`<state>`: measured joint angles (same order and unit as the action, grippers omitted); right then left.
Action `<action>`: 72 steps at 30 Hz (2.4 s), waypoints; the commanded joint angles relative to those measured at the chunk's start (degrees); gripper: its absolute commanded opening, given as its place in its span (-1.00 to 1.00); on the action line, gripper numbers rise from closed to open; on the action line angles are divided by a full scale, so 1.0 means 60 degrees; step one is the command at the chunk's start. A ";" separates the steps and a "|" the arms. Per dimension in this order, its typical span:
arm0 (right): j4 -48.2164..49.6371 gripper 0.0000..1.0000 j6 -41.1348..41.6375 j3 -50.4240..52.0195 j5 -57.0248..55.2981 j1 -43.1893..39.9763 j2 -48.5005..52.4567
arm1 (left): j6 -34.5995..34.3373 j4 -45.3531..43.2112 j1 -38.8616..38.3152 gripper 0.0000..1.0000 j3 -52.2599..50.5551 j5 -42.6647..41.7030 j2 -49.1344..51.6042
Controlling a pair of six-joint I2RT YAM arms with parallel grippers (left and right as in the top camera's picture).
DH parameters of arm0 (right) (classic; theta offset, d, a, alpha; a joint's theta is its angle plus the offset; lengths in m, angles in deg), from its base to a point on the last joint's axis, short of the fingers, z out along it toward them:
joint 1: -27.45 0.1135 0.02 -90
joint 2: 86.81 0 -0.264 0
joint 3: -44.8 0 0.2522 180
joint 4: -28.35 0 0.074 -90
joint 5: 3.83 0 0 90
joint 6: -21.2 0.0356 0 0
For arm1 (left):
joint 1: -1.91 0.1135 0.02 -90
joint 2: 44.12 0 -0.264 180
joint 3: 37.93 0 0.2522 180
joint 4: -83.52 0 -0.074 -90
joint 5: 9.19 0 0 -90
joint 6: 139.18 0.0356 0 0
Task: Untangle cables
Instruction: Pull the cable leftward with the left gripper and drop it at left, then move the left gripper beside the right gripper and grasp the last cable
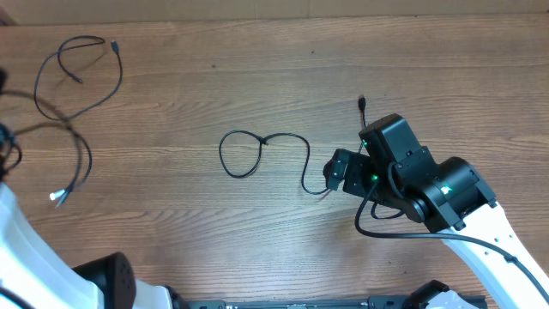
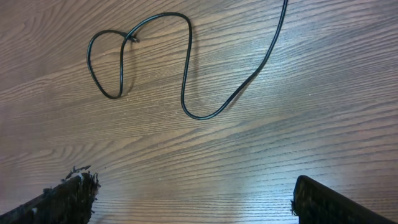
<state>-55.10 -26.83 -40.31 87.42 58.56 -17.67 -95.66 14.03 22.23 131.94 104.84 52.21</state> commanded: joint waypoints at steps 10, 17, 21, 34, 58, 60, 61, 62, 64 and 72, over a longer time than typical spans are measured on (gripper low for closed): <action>0.0026 1.00 0.0033 -0.0175 -0.0015 -0.0029 -0.0007 | -0.4353 -0.1596 0.3442 -0.91 -0.5971 -0.1457 0.0000; 0.0026 1.00 0.0033 -0.0175 -0.0015 -0.0029 -0.0007 | -0.3927 -0.5504 0.3435 -0.92 -0.8371 -0.1279 0.0470; 0.0026 1.00 0.0033 -0.0175 -0.0011 -0.0029 -0.0007 | -0.3880 -0.6295 0.3435 -0.84 -0.8557 -0.0885 0.1530; 0.0026 1.00 0.0033 -0.0175 -0.0011 -0.0029 -0.0007 | -0.3705 -0.6084 0.4357 0.85 -0.8550 -0.1851 0.3963; 0.0026 1.00 0.0033 -0.0175 -0.0011 -0.0029 -0.0007 | 0.1093 -0.7592 0.2568 0.99 -0.8535 -1.2240 0.0754; 0.0026 1.00 0.0033 -0.0175 -0.0011 -0.0029 -0.0007 | 0.1326 -0.7355 0.2011 0.99 -0.8535 -1.1227 0.0189; 0.0022 1.00 0.0033 -0.0171 -0.0015 -0.0029 -0.0007 | 0.1322 -0.7198 0.1789 1.00 -0.8535 -1.0797 -0.0004; 0.0022 1.00 0.0033 -0.0175 -0.0015 -0.0029 -0.0007 | 0.1322 -0.6841 0.1300 1.00 -0.8535 -0.9963 -0.0342; 0.0026 1.00 0.0033 -0.0175 -0.0011 -0.0029 -0.0007 | 0.1293 -0.6386 0.0583 1.00 -0.8535 -0.8969 -0.0656; 0.0026 1.00 0.0033 -0.0175 -0.0011 -0.0029 -0.0007 | -0.2087 -0.4127 -0.2849 0.99 -0.8568 -0.5967 -0.0262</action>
<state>-55.12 -26.83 -40.31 87.44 58.56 -17.65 -93.14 -14.69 10.38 80.47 59.64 48.17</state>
